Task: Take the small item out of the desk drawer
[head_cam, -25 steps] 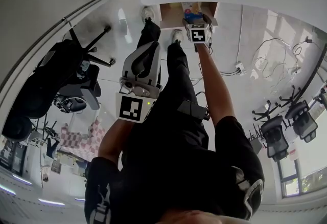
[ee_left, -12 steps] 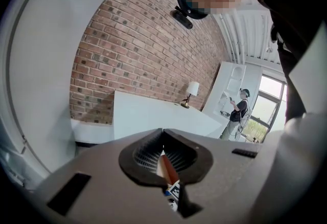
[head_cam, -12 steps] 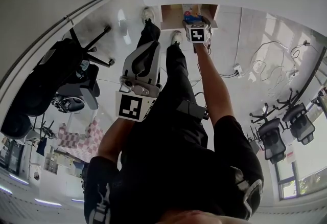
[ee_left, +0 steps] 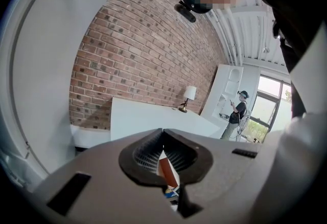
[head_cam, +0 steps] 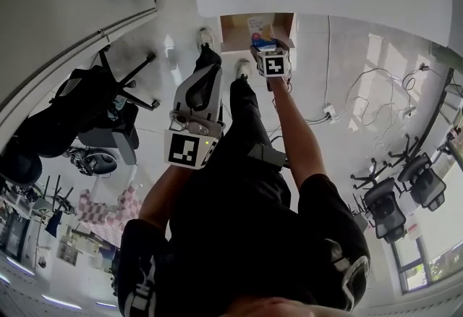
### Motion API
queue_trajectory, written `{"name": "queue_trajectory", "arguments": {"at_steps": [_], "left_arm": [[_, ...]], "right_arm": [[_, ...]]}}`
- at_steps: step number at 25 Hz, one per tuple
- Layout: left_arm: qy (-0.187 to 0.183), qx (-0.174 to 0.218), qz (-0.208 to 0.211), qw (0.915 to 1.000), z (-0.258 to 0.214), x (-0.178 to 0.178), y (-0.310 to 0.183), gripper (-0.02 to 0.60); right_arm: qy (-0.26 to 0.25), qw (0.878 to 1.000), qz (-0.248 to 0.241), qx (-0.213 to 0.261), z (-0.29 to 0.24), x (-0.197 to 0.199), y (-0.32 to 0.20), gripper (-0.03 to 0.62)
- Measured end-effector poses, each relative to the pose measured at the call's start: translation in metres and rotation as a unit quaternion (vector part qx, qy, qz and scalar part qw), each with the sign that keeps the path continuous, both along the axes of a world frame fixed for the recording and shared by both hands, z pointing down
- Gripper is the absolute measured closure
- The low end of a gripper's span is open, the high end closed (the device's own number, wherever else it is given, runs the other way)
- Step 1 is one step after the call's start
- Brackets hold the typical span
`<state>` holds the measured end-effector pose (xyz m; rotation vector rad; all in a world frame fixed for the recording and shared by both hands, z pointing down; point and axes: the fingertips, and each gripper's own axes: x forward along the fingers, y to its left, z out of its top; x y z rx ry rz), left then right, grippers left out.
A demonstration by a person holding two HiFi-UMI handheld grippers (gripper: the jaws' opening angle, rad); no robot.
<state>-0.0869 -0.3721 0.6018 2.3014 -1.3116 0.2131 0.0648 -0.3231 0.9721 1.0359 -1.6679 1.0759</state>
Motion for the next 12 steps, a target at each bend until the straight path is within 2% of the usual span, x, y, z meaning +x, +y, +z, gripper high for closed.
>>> {"name": "queue_trajectory", "arguments": {"at_steps": [5, 12], "left_arm": [[0.001, 0.019, 0.007, 0.9998, -0.036, 0.017, 0.025, 0.572], [0.012, 0.051, -0.002, 0.9986, -0.094, 0.043, 0.071, 0.572]], "right_arm": [[-0.034, 0.999, -0.012, 0.02, -0.054, 0.001, 0.017, 0.197], [-0.079, 0.991, -0.053, 0.093, -0.16, 0.012, 0.04, 0.197]]}}
